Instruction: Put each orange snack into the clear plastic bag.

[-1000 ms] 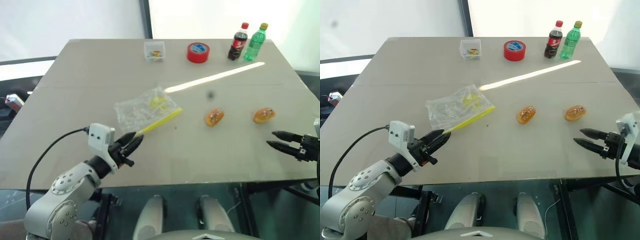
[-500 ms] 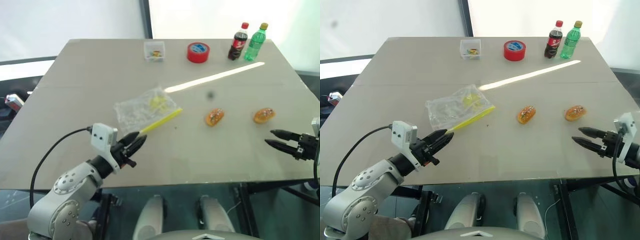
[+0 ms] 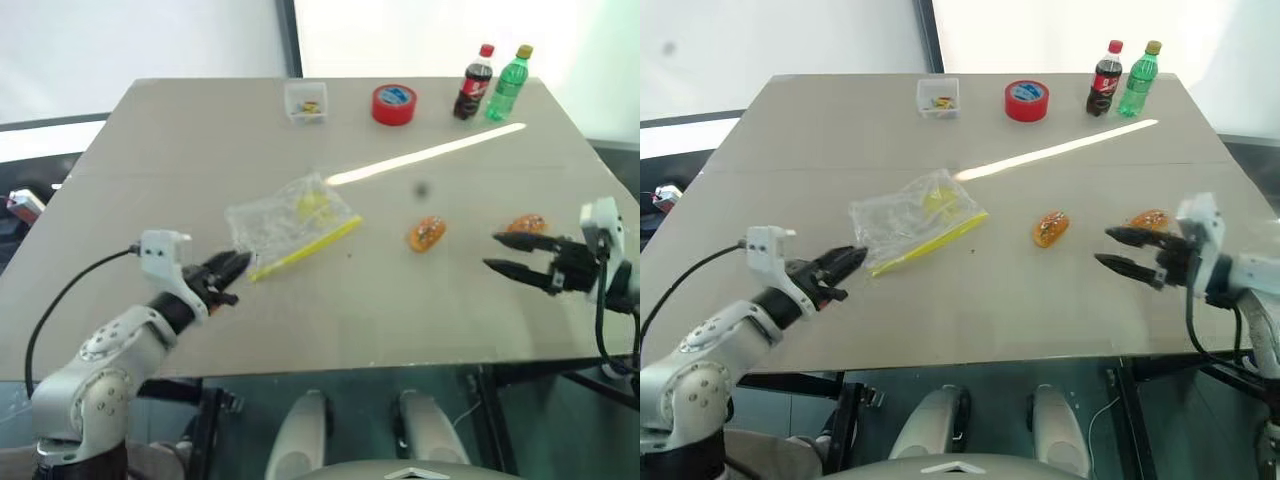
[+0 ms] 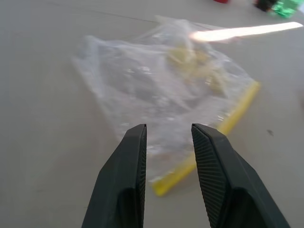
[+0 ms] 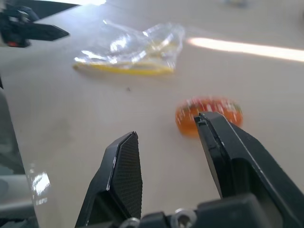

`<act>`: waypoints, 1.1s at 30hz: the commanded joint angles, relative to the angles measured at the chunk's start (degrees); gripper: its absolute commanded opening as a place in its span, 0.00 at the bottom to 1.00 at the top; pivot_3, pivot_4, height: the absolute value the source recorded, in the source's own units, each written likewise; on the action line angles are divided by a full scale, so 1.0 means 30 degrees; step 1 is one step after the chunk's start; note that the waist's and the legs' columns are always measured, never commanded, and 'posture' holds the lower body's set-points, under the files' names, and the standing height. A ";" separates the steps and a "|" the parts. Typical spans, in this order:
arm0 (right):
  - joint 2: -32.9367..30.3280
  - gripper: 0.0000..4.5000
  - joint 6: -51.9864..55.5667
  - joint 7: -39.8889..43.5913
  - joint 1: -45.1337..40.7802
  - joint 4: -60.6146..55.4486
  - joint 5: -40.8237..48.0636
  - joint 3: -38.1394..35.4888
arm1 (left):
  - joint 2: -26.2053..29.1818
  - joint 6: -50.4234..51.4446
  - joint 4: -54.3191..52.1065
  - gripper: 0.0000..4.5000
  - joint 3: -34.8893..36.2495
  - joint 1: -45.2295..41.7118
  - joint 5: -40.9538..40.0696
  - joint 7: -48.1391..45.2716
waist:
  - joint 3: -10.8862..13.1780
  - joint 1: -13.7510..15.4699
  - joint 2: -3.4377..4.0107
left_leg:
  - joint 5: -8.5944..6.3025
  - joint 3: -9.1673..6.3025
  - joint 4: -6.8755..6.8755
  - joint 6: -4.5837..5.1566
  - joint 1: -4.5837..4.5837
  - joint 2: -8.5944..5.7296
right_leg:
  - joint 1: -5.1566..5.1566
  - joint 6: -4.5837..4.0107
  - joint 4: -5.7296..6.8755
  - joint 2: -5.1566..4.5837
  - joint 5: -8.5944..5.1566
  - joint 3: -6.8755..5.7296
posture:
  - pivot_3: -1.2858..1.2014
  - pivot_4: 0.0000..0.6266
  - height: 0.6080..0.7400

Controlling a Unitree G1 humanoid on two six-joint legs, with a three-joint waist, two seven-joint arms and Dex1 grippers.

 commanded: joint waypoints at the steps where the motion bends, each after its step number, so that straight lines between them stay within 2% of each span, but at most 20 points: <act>1: 0.0076 0.49 0.0410 -0.0613 -0.0573 -0.1173 0.0251 0.0195 | 0.0107 0.0889 0.0293 0.36 0.1179 -0.0465 -0.0839 0.1162 | -0.0014 0.0098 -0.0028 | -0.0001 -0.0017 0.0000 -0.0001 -0.0013 -0.0009 | 0.0001 0.0027 -0.0011 -0.0006 0.0059 -0.0007 | 0.52 0.24 1.00; 5: -0.0052 0.49 0.0633 -0.0663 -0.1027 -0.1741 0.0320 0.0590 | -0.0448 0.1395 0.1278 0.36 0.0975 -0.0875 -0.0770 0.2139 | -0.0014 0.0132 -0.0027 | -0.0019 -0.0017 -0.0014 0.0026 -0.0034 -0.0028 | 0.0002 0.0011 -0.0046 -0.0064 0.0072 -0.0012 | 0.52 0.24 1.00; 8: 0.0011 0.49 0.0862 -0.0785 -0.1515 -0.1738 0.0463 0.0692 | -0.1701 0.1420 0.2375 0.36 0.0322 -0.1590 -0.0824 0.2730 | -0.0014 0.0102 -0.0027 | -0.0019 -0.0010 -0.0014 0.0027 -0.0022 -0.0032 | 0.0003 0.0010 -0.0037 -0.0069 0.0073 -0.0012 | 0.52 0.24 1.00; 16: 0.0151 0.49 0.0729 -0.0752 -0.1745 -0.1741 0.0452 0.0918 | -0.3763 0.1158 0.5835 0.36 -0.1797 -0.3799 0.0006 0.2399 | -0.0024 0.0125 -0.0018 | -0.0018 -0.0010 -0.0007 0.0027 -0.0009 -0.0059 | 0.0013 0.0008 -0.0027 -0.0061 0.0076 -0.0023 | 0.52 0.24 1.00; 23: 0.0405 0.49 0.0618 -0.1026 -0.1465 -0.1997 0.0340 0.1069 | -0.4758 0.1480 0.8959 0.36 -0.1902 -0.6024 0.0187 0.2607 | -0.0075 0.0224 0.0030 | -0.0017 -0.0022 -0.0003 0.0028 0.0009 -0.0079 | 0.0042 0.0012 -0.0027 -0.0068 0.0078 -0.0023 | 0.52 0.24 1.00; 25: 0.0454 0.51 0.0638 -0.1118 -0.1314 -0.2193 0.0339 0.1094 | -0.4676 0.1552 0.9547 0.23 -0.2084 -0.6636 0.0180 0.1999 | -0.0086 0.0255 0.0043 | -0.0016 -0.0025 0.0000 0.0029 0.0010 -0.0084 | 0.0044 0.0014 -0.0025 -0.0068 0.0077 -0.0024 | 0.52 0.24 1.00; 27: 0.0478 0.51 0.0679 -0.1215 -0.1183 -0.2342 0.0365 0.1063 | -0.4698 0.1626 0.9933 0.05 -0.2095 -0.7163 0.0153 0.1802 | -0.0086 0.0240 0.0042 | -0.0016 -0.0027 0.0000 0.0029 0.0006 -0.0085 | 0.0043 0.0015 -0.0027 -0.0067 0.0077 -0.0028 | 0.52 0.24 1.00; 28: 0.0506 0.51 0.0673 -0.1280 -0.1123 -0.2373 0.0338 0.1068 | -0.4734 0.1652 1.0203 0.01 -0.2027 -0.7435 0.0136 0.1797 | -0.0084 0.0243 0.0040 | -0.0017 -0.0025 0.0000 0.0029 0.0002 -0.0086 | 0.0042 0.0015 -0.0032 -0.0067 0.0077 -0.0027 | 0.52 0.24 1.00; 30: 0.0562 0.51 0.0570 -0.1489 -0.1036 -0.2342 0.0103 0.1145 | -0.4692 0.1707 1.0544 0.01 -0.2039 -0.7762 0.0213 0.1642 | -0.0085 0.0246 0.0040 | -0.0016 -0.0039 0.0000 0.0029 -0.0006 -0.0088 | 0.0042 0.0016 -0.0035 -0.0068 0.0078 -0.0035 | 0.52 0.24 1.00; 33: 0.0312 0.51 -0.2215 -0.2980 -0.1415 -0.0778 -0.4330 0.2708 | -0.4944 0.2659 1.0777 0.01 -0.1270 -0.8160 -0.0877 0.1714 | -0.0086 0.0185 0.0040 | -0.0016 -0.0043 -0.0001 0.0028 -0.0003 -0.0087 | 0.0041 0.0016 -0.0031 -0.0068 0.0078 -0.0037 | 0.52 0.24 1.00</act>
